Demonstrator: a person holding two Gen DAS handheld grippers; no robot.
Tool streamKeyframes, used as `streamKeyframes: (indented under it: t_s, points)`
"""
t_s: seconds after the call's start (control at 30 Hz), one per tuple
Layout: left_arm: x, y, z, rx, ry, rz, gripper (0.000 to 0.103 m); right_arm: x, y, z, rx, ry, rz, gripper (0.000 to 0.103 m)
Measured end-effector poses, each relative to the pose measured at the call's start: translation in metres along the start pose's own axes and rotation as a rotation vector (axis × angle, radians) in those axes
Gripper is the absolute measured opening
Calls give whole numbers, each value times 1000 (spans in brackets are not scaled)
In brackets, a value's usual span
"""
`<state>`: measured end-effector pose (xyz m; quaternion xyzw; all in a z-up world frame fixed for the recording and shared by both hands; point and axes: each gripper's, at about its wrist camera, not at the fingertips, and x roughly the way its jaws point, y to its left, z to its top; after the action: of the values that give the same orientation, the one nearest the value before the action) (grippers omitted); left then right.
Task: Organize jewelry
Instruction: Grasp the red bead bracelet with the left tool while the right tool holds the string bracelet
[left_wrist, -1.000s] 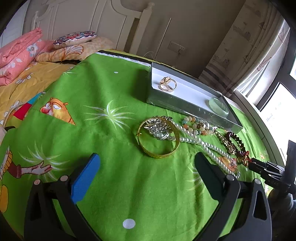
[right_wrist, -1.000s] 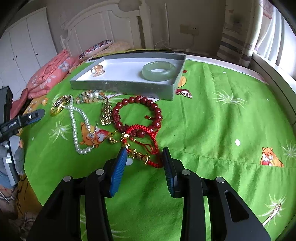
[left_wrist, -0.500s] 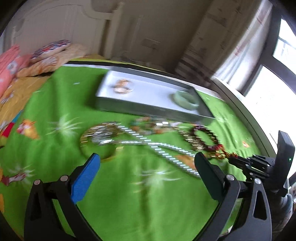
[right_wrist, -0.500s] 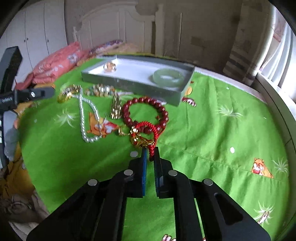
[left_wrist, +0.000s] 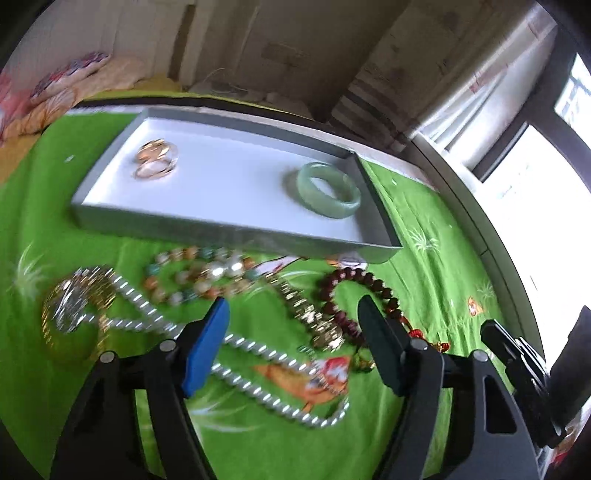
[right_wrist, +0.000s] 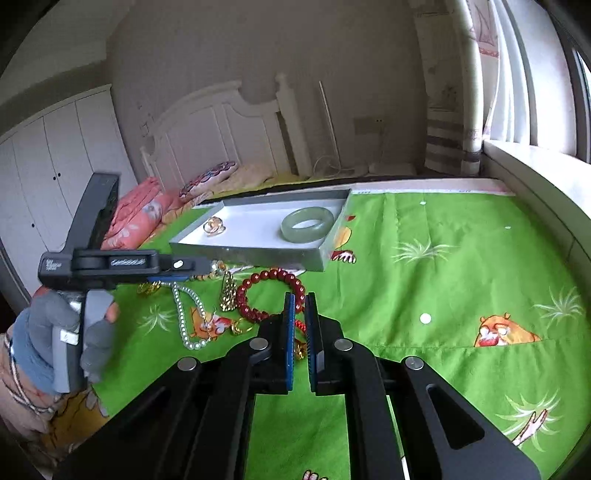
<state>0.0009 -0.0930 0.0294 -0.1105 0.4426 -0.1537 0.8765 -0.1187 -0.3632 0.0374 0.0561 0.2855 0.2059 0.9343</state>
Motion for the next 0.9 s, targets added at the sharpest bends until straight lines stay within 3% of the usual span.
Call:
streamKeyframes:
  t_s: [0.2, 0.37, 0.57, 0.6, 0.63, 0.77, 0.9]
  points:
    - [32, -31, 18, 140, 56, 59, 71, 22, 6, -7, -45, 171, 31, 10]
    - [63, -48, 21, 228, 114, 113, 71, 31, 6, -11, -50, 233, 9, 18]
    - [80, -67, 14, 360, 101, 173, 46, 33, 2, -7, -43, 226, -40, 18]
    - [79, -68, 13, 377, 98, 163, 33, 31, 0, -6, -35, 217, -42, 18]
    - [78, -70, 11, 395, 94, 153, 14, 30, -2, -6, -28, 209, -44, 18]
    - [71, -71, 6, 433, 54, 143, 11, 31, -13, -4, -20, 223, -67, 18]
    - [47, -69, 9, 402, -10, 105, 11, 42, -16, -5, -18, 272, -81, 18]
